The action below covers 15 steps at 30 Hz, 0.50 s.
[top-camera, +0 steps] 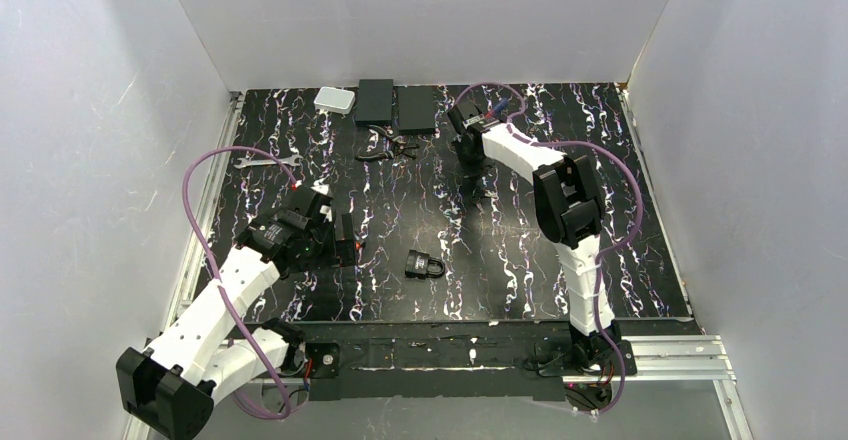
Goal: Unlock with the key
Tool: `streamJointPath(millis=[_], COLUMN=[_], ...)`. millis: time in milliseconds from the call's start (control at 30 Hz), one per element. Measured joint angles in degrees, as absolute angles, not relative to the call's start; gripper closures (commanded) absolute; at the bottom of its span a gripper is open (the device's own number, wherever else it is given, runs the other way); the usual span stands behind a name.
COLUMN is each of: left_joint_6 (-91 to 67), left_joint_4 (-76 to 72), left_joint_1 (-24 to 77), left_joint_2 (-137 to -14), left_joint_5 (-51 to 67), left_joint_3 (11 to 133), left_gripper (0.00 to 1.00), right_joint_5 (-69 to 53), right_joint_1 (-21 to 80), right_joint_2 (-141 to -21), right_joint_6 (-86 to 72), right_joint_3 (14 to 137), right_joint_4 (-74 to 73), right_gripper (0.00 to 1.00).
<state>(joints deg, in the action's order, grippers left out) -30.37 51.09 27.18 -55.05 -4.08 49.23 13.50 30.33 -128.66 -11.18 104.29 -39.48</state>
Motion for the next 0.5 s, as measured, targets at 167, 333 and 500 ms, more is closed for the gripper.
streamJointPath(millis=[167,333,500], left_joint_6=[-30.03,-29.99,-29.69], left_joint_4=[50.90,50.58,50.06], left_joint_1=[27.18,27.18,27.18], left_joint_2=[-55.07,-55.06,-54.91], left_joint_5=[-4.04,-3.99,-3.67], left_joint_3=[49.21,49.15,49.12], left_gripper=[0.11,0.11,0.11], right_joint_5=[12.77,11.49,9.64], right_joint_1=[30.20,30.21,30.57], right_joint_2=[-127.85,-125.71,-120.83], right_joint_6=[-11.32,-11.72,-12.63], right_joint_3=[104.18,102.90,98.88], right_joint_4=[-39.62,-39.96,-39.05], right_gripper=[0.99,0.99,0.99])
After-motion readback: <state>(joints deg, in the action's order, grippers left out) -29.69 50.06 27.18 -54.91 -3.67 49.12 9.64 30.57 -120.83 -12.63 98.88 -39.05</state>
